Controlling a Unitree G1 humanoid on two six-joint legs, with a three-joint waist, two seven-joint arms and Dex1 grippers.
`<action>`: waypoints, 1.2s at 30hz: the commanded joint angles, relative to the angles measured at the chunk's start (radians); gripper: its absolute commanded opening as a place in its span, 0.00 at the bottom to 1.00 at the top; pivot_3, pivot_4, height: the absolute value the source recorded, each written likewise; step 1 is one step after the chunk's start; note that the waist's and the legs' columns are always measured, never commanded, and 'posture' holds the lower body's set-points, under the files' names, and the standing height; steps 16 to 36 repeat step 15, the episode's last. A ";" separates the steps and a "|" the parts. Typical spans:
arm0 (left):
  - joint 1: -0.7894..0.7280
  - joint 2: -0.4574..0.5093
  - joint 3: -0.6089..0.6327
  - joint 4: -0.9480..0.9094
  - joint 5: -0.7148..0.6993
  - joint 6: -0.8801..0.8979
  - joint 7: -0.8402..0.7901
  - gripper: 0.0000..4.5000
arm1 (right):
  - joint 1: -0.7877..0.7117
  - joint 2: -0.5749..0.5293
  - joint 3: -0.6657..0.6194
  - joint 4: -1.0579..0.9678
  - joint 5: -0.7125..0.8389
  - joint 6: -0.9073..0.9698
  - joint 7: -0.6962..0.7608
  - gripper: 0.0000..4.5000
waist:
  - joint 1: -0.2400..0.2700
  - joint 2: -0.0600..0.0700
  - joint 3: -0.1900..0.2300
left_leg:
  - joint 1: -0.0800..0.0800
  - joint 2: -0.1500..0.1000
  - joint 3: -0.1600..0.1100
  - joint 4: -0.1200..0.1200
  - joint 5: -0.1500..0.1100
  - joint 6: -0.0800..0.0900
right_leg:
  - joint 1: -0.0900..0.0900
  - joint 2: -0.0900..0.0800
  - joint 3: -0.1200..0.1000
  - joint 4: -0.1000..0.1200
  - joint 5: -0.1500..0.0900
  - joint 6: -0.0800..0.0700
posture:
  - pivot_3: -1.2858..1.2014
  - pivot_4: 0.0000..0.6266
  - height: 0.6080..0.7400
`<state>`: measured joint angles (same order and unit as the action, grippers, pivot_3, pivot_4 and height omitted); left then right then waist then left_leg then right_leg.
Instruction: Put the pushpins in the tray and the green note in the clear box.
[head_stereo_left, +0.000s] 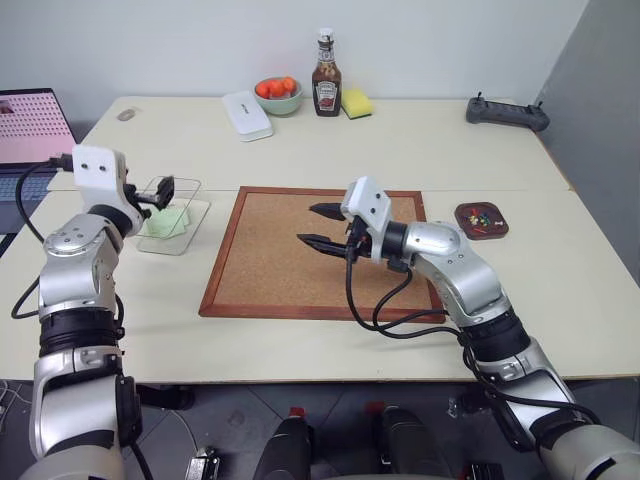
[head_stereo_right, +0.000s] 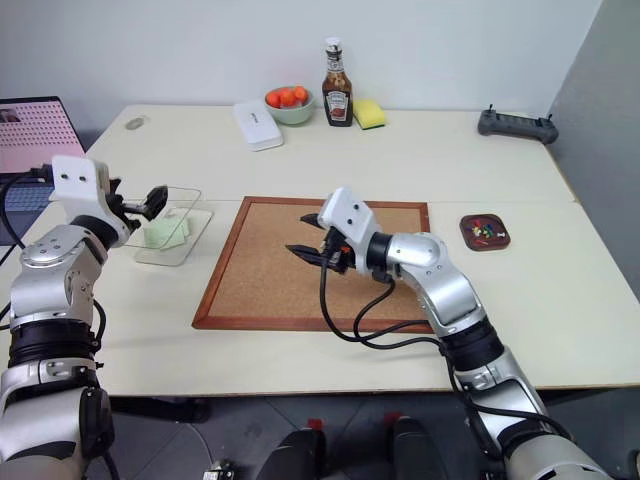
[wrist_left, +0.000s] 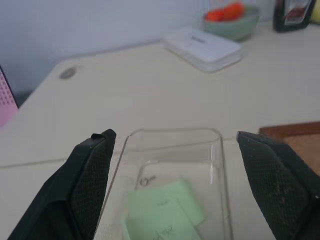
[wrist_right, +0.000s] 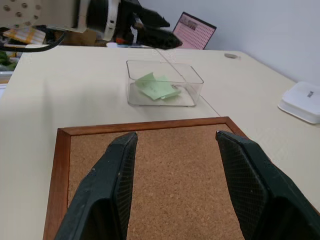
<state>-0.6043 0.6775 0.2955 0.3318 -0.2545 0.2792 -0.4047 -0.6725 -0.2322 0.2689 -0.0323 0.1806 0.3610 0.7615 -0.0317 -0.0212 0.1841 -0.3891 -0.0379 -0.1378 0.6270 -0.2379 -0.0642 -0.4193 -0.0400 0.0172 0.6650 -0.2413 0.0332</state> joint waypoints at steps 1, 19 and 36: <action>0.121 -0.026 -0.033 -0.284 0.028 0.029 0.033 0.91 | 0.082 -0.012 -0.096 -0.087 0.012 -0.051 -0.075 0.59 | 0.000 0.000 0.000 | 0.000 0.000 0.000 0.000 0.000 0.000 | 0.000 0.000 0.000 0.000 0.000 0.000 | 0.52 0.24 1.00; 0.476 -0.188 -0.137 -0.606 0.012 0.033 -0.005 0.91 | 0.350 -0.027 -0.201 -0.111 -0.107 -0.141 -0.327 0.59 | -0.002 0.001 0.000 | 0.004 0.007 0.004 0.001 0.001 0.001 | 0.003 0.006 0.001 0.000 0.002 0.002 | 0.52 0.24 1.00; 0.476 -0.188 -0.137 -0.606 0.012 0.033 -0.005 0.91 | 0.350 -0.027 -0.201 -0.111 -0.107 -0.141 -0.327 0.59 | -0.002 0.001 0.000 | 0.004 0.007 0.004 0.001 0.001 0.001 | 0.003 0.006 0.001 0.000 0.002 0.002 | 0.52 0.24 1.00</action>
